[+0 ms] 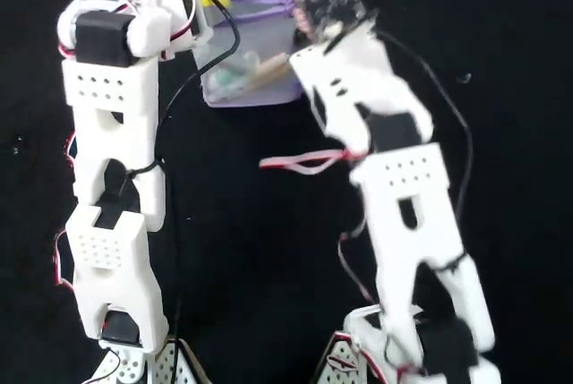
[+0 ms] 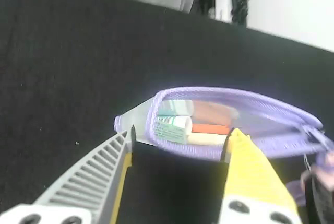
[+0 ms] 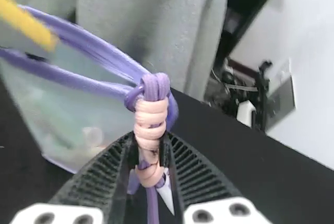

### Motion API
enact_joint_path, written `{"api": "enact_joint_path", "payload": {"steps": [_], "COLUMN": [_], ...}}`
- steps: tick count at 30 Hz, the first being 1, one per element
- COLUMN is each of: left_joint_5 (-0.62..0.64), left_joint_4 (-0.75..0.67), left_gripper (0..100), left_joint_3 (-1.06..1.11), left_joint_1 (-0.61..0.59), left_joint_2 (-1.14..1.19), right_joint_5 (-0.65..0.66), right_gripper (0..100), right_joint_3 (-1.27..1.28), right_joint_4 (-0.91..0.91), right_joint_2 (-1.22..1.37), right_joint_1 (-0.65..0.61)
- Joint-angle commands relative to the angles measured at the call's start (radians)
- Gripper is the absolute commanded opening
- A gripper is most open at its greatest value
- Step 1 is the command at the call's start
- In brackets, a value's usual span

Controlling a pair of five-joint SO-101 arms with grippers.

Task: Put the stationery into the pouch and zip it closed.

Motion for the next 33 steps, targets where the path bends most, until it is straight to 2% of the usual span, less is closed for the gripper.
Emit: {"api": "enact_joint_path", "payload": {"steps": [1,9,20,24,33], "left_joint_5": [-0.009,-0.006,-0.006,-0.006,-0.006], "left_joint_4": [0.006,0.006,0.006,0.006,0.005], "left_gripper": [29,29,29,29,29], "left_joint_3": [-0.096,-0.096,-0.085,-0.025,0.012], "left_joint_1": [-0.007,-0.084,-0.079,-0.044,0.018], "left_joint_2": [-0.064,-0.055,-0.052,-0.052,-0.052], "right_joint_5": [0.000,0.000,0.011,0.078,0.080], "right_gripper": [1.1,1.1,1.1,1.1,1.1], "right_joint_3": [-0.203,-0.361,-0.395,-0.395,-0.401], "right_joint_4": [0.058,0.147,0.310,0.393,0.427], "right_joint_2": [0.120,0.285,0.302,0.300,0.205], "right_joint_1": [0.100,0.236,0.345,0.371,0.488]}}
